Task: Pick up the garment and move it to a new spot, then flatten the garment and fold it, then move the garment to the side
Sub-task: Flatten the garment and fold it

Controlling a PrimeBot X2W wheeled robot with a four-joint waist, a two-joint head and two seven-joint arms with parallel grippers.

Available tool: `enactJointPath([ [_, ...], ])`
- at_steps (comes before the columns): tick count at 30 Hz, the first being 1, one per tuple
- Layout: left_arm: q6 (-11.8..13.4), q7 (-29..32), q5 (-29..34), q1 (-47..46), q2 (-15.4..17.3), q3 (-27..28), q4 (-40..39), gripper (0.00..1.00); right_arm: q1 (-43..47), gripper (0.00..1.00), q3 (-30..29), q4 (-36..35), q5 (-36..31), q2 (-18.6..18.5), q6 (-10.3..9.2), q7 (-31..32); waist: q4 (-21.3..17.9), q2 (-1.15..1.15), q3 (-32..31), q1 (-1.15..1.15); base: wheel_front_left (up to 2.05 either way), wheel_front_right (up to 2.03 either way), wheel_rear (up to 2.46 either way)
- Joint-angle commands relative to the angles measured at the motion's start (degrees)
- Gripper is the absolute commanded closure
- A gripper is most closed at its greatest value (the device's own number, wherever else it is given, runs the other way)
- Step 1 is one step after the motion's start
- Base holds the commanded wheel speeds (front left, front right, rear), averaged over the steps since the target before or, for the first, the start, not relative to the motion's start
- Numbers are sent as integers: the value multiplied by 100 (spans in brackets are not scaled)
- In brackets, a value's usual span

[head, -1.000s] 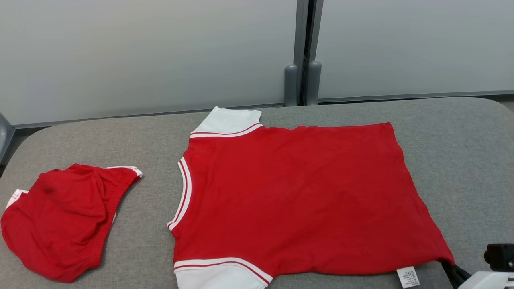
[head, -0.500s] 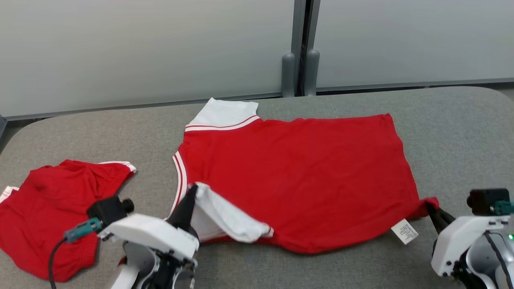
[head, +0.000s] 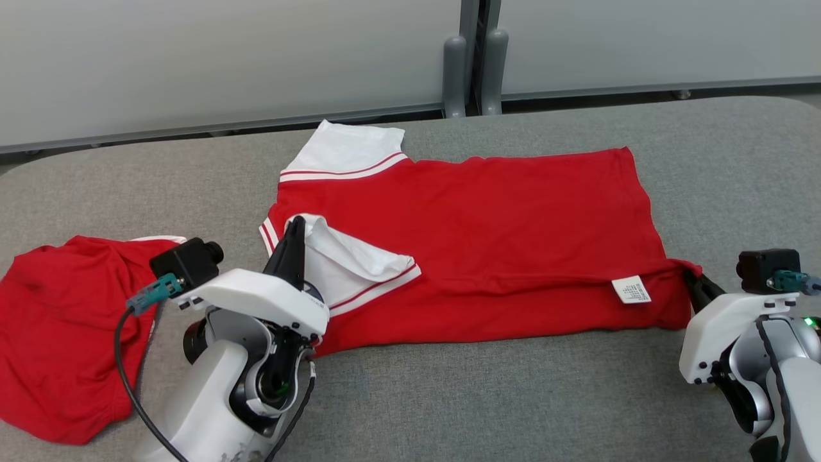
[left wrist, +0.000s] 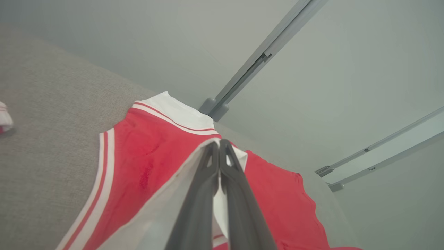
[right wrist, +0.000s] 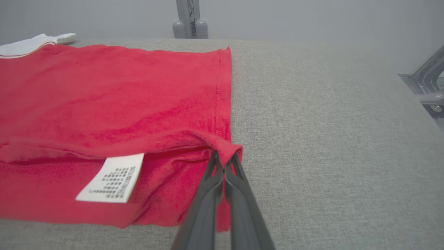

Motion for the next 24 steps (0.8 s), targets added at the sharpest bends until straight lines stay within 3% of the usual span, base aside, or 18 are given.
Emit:
enactJointPath([
  [1, -45, -42, 31, -114, 11, 12, 45, 100, -73, 100, -8, 47, -42, -37, 1, -58, -9, 0, 42, 0, 0, 0, 0],
  [11, -176, -220, 159, -596, -61, 34, 670, 100, -580, 100, 76, 537, 4, -4, 1, -589, -51, 0, 225, 0, 0, 0, 0],
  [21, -318, -318, 265, -814, -174, -83, 1083, 100, -1006, 100, 146, 1280, -11, 0, 1, -678, -3, 0, 254, 0, 0, 0, 0],
  [22, -322, -352, 299, -860, -172, -93, 1131, 100, -1046, 73, 154, 1308, -9, 8, 1, -747, -2, 0, 257, 0, 0, 0, 0],
  [23, -317, -392, 341, -902, -168, -97, 1196, 100, -1079, 0, 168, 1356, 5, 18, 1, -795, -3, 0, 256, 0, 0, 0, 0],
  [24, -315, -433, 409, -948, -157, -119, 1260, 8, -1107, 0, 177, 1383, 28, 33, 1, -872, -4, 0, 252, 0, 0, 0, 0],
])
